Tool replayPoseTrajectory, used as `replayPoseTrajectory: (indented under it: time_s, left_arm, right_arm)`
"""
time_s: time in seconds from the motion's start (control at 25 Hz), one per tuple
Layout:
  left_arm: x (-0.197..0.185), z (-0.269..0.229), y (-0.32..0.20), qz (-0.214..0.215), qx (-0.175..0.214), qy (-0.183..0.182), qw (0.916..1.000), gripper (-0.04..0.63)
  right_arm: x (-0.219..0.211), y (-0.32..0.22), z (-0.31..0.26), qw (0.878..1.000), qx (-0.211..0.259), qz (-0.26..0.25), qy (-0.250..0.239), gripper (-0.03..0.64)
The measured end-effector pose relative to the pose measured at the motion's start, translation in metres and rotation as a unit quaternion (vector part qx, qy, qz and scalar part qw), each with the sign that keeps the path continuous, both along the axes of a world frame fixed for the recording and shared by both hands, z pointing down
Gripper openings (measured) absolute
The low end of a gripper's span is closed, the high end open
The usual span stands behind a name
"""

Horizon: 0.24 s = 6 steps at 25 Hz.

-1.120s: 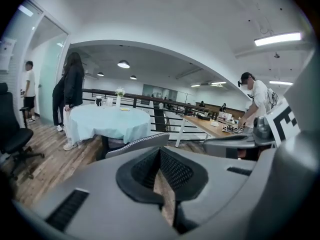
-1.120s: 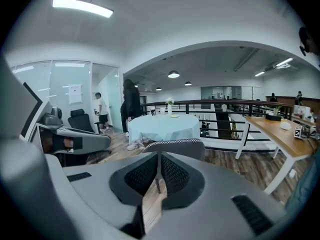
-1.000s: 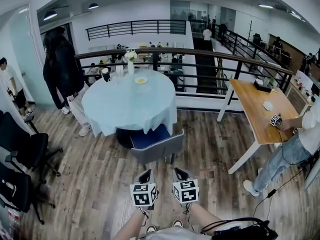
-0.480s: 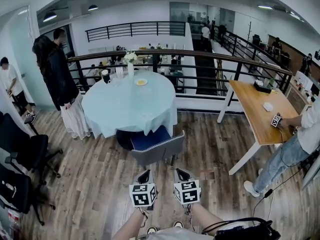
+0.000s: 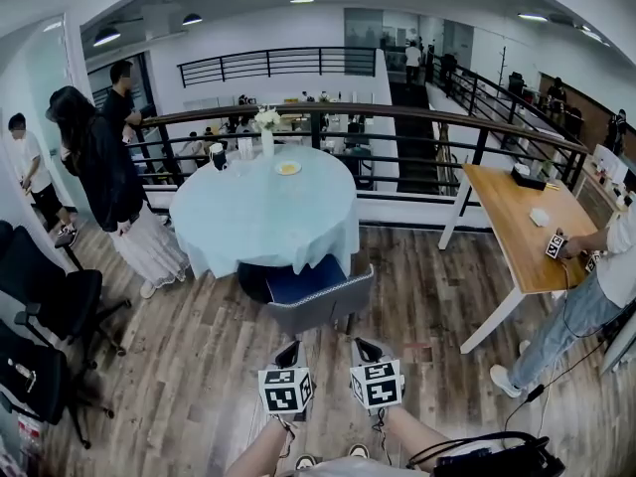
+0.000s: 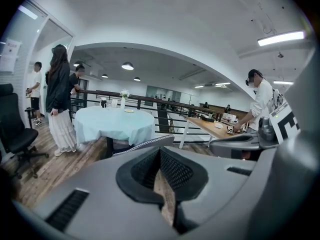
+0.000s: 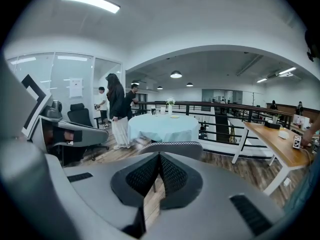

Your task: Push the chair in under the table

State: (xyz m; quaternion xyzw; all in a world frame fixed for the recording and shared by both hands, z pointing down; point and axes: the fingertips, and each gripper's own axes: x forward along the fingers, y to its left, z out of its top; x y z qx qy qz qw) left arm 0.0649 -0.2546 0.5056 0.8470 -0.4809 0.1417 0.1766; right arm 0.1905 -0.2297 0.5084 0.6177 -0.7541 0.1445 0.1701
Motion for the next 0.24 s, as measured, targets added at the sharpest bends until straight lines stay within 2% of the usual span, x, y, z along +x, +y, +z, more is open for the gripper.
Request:
replayPoseTrajectory:
  time_s: [0.24]
  left_arm:
    - [-0.0023, -0.0022, -0.0031, -0.001, 0.002, -0.006, 1.0, 0.005]
  right_arm:
    - [0.0059, -0.0032, -0.0034, 1.0, 0.001, 0.005, 0.002, 0.017]
